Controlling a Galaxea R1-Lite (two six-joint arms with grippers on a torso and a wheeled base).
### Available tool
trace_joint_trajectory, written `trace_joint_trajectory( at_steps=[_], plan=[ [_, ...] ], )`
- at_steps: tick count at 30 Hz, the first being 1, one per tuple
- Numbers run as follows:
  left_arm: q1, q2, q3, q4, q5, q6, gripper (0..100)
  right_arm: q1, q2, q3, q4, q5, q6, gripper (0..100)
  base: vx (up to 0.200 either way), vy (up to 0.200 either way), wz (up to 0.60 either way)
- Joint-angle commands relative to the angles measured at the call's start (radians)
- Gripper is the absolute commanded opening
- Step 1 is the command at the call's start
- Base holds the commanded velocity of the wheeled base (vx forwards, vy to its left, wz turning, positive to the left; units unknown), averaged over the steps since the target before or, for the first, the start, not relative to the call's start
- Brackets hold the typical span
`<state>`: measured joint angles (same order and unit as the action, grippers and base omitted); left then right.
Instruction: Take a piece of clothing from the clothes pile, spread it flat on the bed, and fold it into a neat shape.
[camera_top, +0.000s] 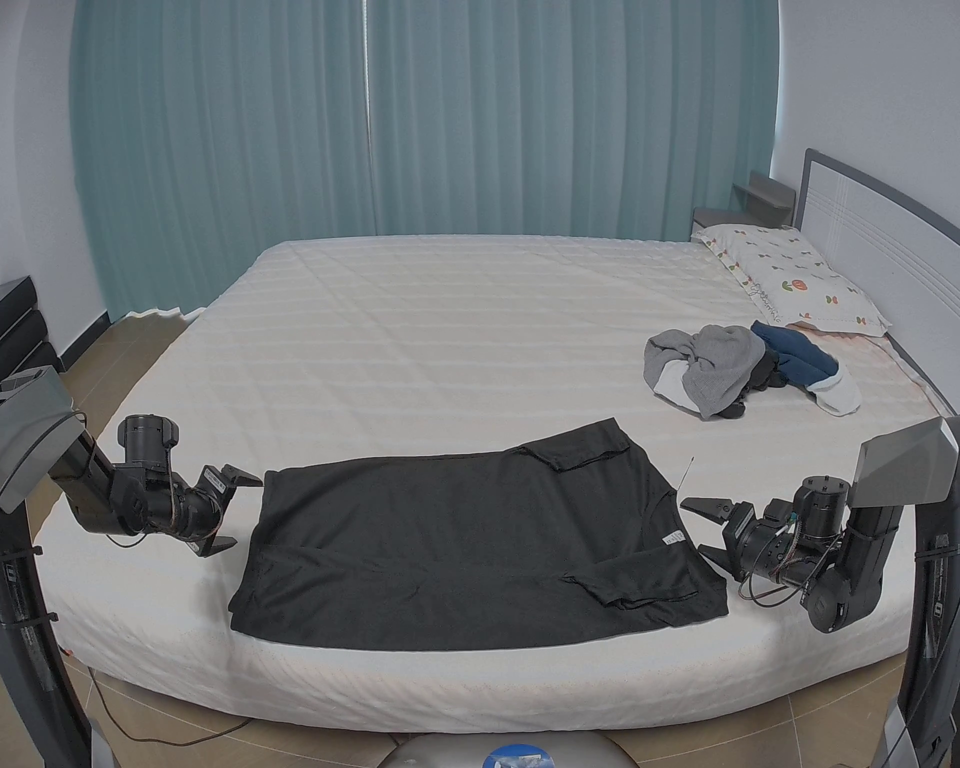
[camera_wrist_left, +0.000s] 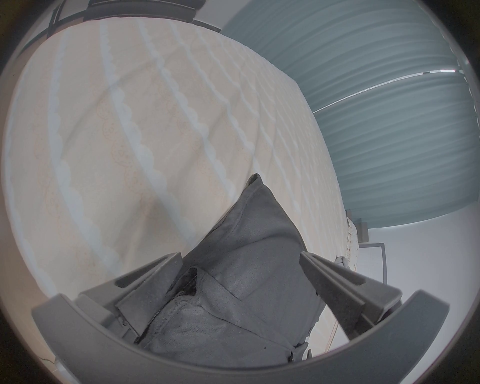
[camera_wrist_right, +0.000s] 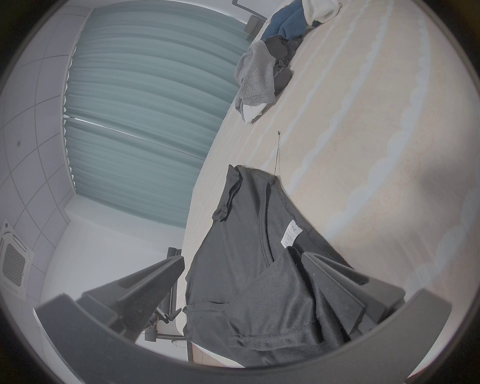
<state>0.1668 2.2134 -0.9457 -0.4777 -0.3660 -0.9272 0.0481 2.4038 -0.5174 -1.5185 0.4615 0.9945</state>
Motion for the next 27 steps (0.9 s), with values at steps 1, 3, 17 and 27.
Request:
trace_joint_trajectory(
  at_steps=[1,3,17,27],
  plan=[
    [0.0,-0.003,0.005,-0.002,0.001,0.001,100,0.001,0.001,0.0,0.0,0.0,0.0,100,0.0,0.0,0.0],
    [0.0,-0.003,0.004,-0.004,0.001,0.001,100,0.001,0.001,0.0,0.0,0.0,0.0,100,0.0,0.0,0.0],
    [-0.001,-0.001,-0.01,-0.001,0.001,-0.007,100,0.003,0.009,0.011,-0.026,-0.001,-0.002,100,0.0,0.0,0.0],
    [-0.001,-0.003,-0.011,-0.004,0.001,-0.005,100,0.004,0.009,0.014,-0.026,-0.001,-0.004,100,0.12,0.0,0.0]
  ],
)
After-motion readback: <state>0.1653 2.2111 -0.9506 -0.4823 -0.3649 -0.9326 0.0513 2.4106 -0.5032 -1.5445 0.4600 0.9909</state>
